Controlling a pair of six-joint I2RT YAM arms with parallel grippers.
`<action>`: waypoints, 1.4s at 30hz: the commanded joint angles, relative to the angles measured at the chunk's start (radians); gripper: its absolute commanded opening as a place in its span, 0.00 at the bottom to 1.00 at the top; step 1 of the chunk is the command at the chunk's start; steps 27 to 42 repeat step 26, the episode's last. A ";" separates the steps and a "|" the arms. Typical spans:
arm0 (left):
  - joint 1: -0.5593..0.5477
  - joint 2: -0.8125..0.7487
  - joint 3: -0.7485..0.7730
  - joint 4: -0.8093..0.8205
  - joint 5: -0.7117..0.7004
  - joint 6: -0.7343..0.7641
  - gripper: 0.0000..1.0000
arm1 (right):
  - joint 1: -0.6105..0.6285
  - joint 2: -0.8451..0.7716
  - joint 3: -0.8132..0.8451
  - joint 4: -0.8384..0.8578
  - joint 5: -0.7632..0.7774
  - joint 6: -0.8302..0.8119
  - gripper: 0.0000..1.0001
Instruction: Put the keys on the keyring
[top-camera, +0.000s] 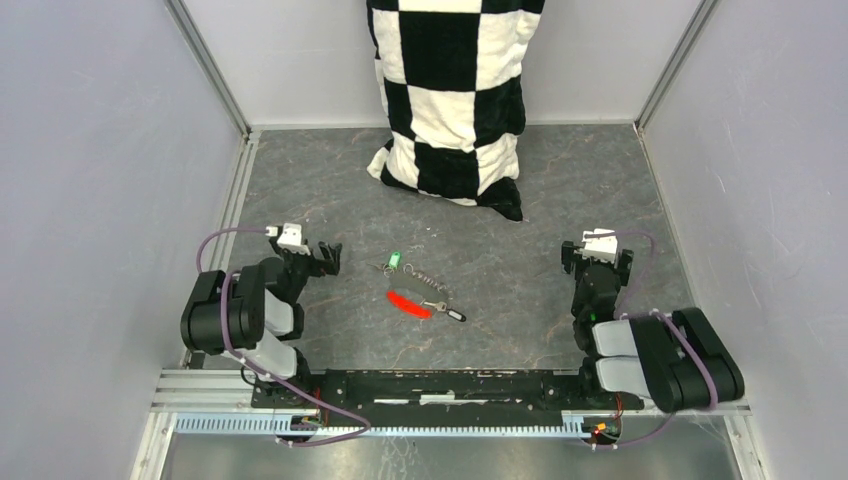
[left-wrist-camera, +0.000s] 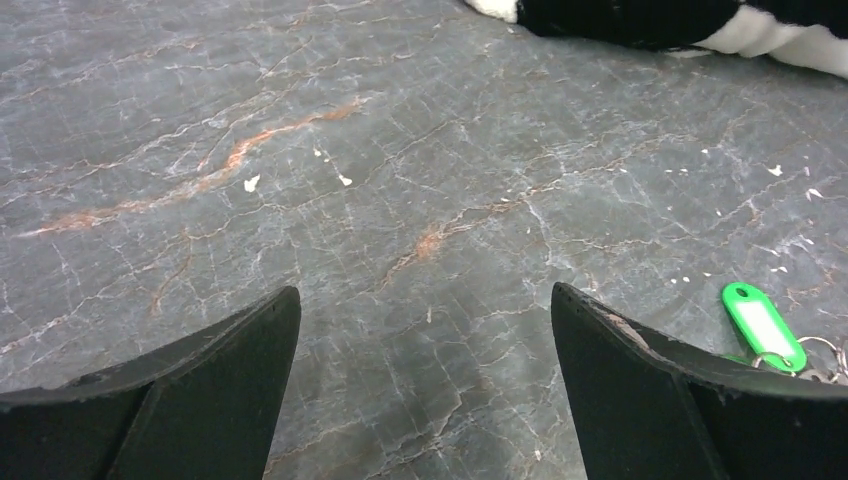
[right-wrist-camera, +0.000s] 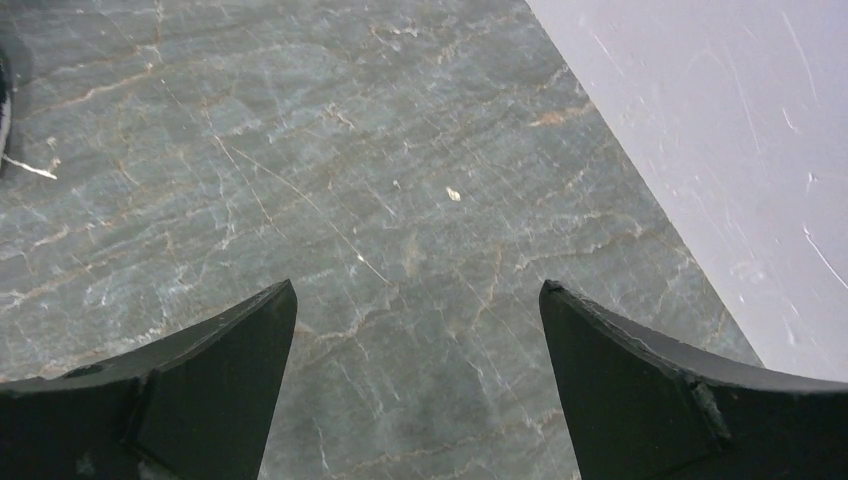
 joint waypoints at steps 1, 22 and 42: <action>0.000 -0.005 0.059 0.085 -0.051 -0.028 1.00 | -0.005 0.151 -0.114 0.430 -0.064 -0.077 0.98; -0.077 -0.002 0.135 -0.063 -0.154 0.013 1.00 | -0.043 0.115 -0.096 0.327 -0.128 -0.049 0.98; -0.090 -0.013 0.127 -0.059 -0.172 0.020 1.00 | -0.043 0.115 -0.096 0.328 -0.129 -0.049 0.98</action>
